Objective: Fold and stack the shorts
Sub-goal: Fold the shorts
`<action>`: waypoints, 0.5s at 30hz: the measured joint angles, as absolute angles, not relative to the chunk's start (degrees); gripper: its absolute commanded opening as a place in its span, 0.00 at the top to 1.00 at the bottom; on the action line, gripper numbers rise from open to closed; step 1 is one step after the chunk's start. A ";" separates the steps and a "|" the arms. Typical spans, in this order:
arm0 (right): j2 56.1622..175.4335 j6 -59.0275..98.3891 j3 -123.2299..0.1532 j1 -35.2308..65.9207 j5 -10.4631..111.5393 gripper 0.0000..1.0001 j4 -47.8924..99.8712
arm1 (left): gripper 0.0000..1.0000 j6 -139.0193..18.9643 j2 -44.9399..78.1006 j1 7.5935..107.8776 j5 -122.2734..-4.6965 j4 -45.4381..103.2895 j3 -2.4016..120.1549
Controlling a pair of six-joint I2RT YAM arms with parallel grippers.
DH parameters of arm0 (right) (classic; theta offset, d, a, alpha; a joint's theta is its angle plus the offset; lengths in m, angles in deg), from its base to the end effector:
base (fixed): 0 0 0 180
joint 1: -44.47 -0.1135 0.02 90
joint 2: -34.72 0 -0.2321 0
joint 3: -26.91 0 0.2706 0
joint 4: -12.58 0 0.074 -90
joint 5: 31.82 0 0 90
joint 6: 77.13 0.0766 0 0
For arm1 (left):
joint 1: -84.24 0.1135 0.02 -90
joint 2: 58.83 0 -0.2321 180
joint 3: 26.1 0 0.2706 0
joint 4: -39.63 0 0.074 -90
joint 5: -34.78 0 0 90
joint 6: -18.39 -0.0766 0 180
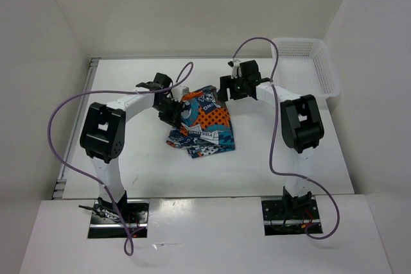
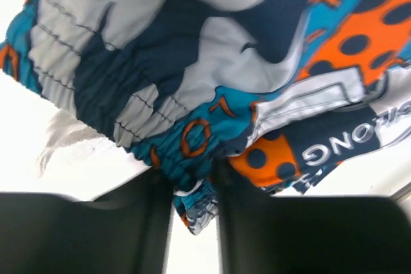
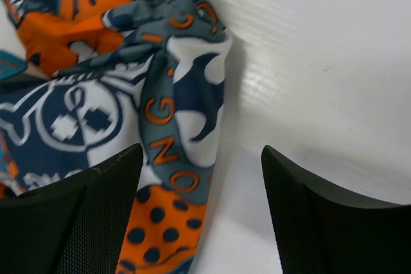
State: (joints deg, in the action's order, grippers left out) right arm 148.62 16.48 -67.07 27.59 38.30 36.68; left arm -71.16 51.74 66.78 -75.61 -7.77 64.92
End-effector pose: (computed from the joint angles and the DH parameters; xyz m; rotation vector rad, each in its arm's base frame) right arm 0.4455 0.1624 0.1320 -0.4448 2.3125 0.5822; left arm 0.3866 -0.1496 0.1061 0.5054 2.6991 -0.5746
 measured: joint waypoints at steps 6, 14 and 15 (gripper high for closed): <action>156.62 20.11 -75.16 27.59 40.05 0.32 35.96 | 0.93 -71.36 51.83 66.78 -76.65 -8.95 67.46; 161.67 24.75 -80.82 27.59 41.62 0.46 34.34 | 1.00 -71.36 51.83 66.78 -76.89 -9.89 67.90; 162.15 25.25 -80.82 27.59 41.56 0.49 34.24 | 1.00 -71.36 51.80 66.78 -76.87 -10.11 67.90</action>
State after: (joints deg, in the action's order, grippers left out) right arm 162.15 25.25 -80.82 27.59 41.56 34.24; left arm -71.36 51.80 66.78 -76.87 -10.11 67.90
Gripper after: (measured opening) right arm 0.556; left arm 0.049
